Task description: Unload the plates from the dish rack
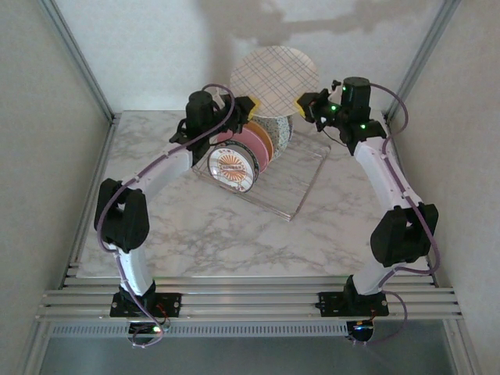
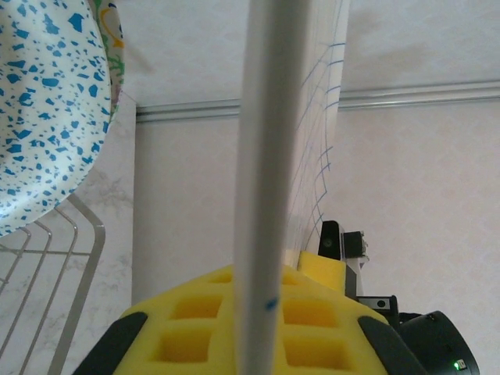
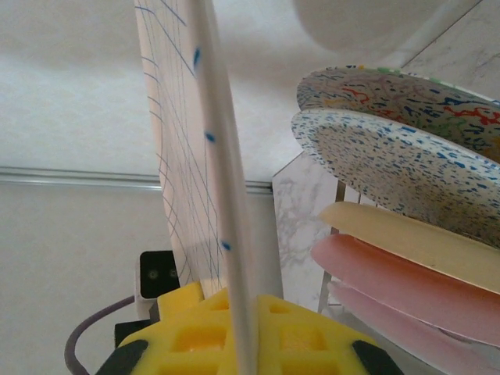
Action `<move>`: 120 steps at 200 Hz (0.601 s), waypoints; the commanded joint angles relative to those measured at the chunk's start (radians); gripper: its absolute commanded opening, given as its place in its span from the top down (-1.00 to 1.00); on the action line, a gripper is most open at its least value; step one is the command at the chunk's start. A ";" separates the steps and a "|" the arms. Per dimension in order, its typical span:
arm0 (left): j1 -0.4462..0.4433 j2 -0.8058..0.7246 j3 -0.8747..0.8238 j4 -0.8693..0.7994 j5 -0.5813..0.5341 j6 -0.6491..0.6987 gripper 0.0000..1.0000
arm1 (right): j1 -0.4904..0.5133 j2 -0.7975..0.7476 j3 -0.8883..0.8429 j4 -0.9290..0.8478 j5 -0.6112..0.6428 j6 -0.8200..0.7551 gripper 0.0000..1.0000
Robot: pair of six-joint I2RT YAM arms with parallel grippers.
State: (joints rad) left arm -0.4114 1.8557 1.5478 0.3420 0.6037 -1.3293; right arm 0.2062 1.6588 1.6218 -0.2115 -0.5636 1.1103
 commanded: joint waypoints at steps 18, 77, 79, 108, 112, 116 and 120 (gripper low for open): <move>0.058 -0.111 -0.096 0.147 0.007 0.012 1.00 | 0.044 -0.051 0.081 -0.092 0.050 -0.224 -0.08; 0.250 -0.272 -0.236 0.115 0.056 0.011 1.00 | 0.231 -0.264 -0.104 0.077 0.250 -0.844 -0.40; 0.258 -0.278 -0.242 0.109 0.056 0.014 1.00 | 0.242 -0.271 -0.115 0.084 0.254 -0.871 -0.41; 0.376 -0.351 -0.353 0.084 0.041 0.024 1.00 | 0.381 -0.311 -0.171 0.064 0.313 -1.162 -0.58; 0.391 -0.359 -0.373 0.084 0.037 0.024 1.00 | 0.395 -0.309 -0.167 0.050 0.322 -1.185 -0.59; 0.405 -0.366 -0.389 0.084 0.034 0.024 1.00 | 0.412 -0.305 -0.164 0.038 0.334 -1.206 -0.59; 0.419 -0.371 -0.405 0.083 0.030 0.025 1.00 | 0.426 -0.302 -0.160 0.026 0.343 -1.223 -0.59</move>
State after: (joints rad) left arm -0.0551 1.5520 1.2129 0.3740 0.6292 -1.3315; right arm 0.5652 1.3426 1.4750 -0.1711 -0.3134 0.1921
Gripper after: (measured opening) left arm 0.081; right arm 0.791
